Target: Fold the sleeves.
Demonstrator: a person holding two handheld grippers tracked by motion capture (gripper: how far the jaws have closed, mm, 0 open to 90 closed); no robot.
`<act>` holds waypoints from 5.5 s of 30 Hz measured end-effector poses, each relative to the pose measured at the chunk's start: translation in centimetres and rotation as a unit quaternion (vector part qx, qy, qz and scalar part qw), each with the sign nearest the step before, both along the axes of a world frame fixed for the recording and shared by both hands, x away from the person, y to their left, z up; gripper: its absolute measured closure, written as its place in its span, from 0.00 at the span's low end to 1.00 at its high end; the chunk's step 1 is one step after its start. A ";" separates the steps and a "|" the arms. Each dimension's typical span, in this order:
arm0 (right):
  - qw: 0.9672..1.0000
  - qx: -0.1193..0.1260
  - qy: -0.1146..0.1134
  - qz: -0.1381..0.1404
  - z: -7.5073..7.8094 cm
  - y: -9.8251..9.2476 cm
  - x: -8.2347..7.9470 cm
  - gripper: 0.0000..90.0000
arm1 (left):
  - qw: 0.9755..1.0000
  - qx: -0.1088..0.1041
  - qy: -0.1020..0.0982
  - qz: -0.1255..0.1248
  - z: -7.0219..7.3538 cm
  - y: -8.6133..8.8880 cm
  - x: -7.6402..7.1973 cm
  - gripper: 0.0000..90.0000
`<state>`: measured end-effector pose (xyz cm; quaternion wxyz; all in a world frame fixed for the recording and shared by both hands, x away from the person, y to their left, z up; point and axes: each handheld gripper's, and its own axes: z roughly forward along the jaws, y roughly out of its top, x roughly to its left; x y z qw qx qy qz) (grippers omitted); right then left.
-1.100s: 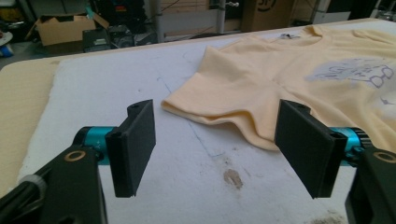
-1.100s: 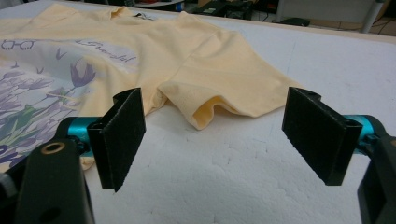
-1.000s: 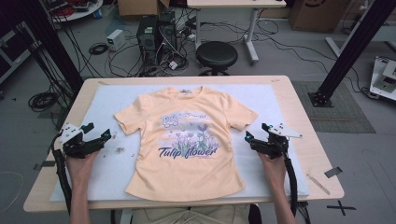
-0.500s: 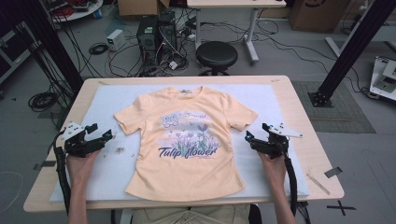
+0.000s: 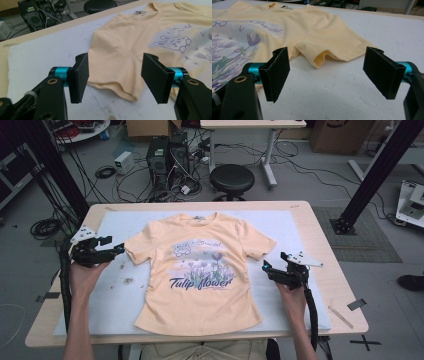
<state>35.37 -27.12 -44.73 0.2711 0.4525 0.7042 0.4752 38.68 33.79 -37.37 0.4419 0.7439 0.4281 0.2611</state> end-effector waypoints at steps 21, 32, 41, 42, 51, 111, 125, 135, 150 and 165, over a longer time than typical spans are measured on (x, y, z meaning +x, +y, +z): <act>1.000 -0.002 0.001 0.000 0.0 0.0 0.0 0.24 | 0.994 -0.013 0.108 0.034 -2.8 1.4 7.4 0.52; 1.000 -0.005 -0.001 0.000 0.0 0.0 0.0 0.24 | 0.987 -0.023 0.147 0.059 -5.9 1.8 8.7 0.56; 1.000 -0.004 0.001 0.000 0.0 0.1 0.0 0.24 | 0.986 -0.004 0.155 0.058 -6.5 1.2 8.9 0.59; 1.000 -0.007 -0.002 0.001 0.0 0.0 0.0 0.24 | 0.986 0.003 0.153 0.059 -6.5 1.1 8.9 0.61; 1.000 -0.006 0.003 -0.001 0.0 0.1 0.0 0.24 | 0.988 0.019 0.139 0.062 -6.7 0.9 8.5 0.70; 1.000 -0.011 0.006 -0.001 0.0 0.2 0.1 0.24 | 0.986 0.009 0.165 -0.033 -2.1 -14.9 12.0 0.97; 1.000 -0.012 0.008 -0.002 0.0 0.3 0.1 0.24 | 0.982 -0.005 0.186 -0.010 -4.1 -18.1 13.3 0.97; 1.000 -0.014 0.007 -0.001 0.0 0.3 0.1 0.24 | 0.979 0.000 0.202 -0.011 -5.2 -19.5 14.1 0.97; 1.000 -0.015 0.007 -0.002 0.0 0.3 0.2 0.24 | 0.981 -0.043 0.182 -0.046 -2.5 -19.3 13.2 0.74; 1.000 -0.018 0.006 -0.002 0.0 0.4 0.1 0.24 | 0.988 0.043 0.142 -0.042 -1.3 -13.4 7.3 0.81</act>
